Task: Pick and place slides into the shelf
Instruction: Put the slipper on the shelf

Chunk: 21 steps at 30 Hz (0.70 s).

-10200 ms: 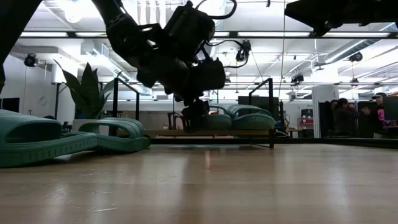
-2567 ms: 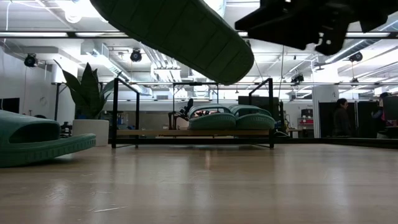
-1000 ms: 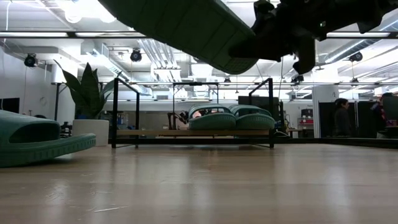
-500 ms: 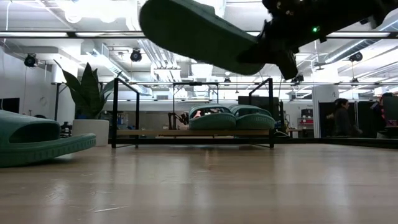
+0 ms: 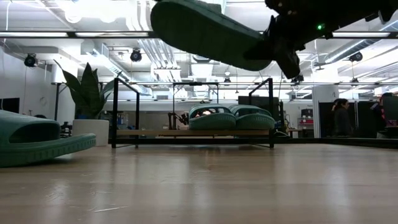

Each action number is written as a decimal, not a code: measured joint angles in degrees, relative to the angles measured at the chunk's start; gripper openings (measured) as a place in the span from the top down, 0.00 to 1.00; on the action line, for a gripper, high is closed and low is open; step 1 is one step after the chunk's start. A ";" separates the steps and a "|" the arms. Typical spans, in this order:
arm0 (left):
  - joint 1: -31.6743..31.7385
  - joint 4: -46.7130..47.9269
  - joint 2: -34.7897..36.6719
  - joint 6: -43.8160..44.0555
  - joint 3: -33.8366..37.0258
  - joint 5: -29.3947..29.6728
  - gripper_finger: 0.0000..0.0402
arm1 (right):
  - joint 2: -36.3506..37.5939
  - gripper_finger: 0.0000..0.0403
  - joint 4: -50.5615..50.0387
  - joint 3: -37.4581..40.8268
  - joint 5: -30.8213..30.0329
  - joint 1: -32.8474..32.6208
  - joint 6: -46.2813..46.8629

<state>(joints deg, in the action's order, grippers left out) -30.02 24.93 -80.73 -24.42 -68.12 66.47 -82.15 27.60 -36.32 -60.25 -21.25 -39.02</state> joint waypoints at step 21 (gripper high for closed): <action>6.03 -0.02 -1.66 -0.03 0.22 -0.04 0.49 | 0.00 0.87 -0.15 -0.02 0.63 -0.26 -0.49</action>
<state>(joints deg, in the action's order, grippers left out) -23.99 24.91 -82.39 -24.45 -67.90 66.43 -82.15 27.45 -36.34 -59.61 -21.52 -39.51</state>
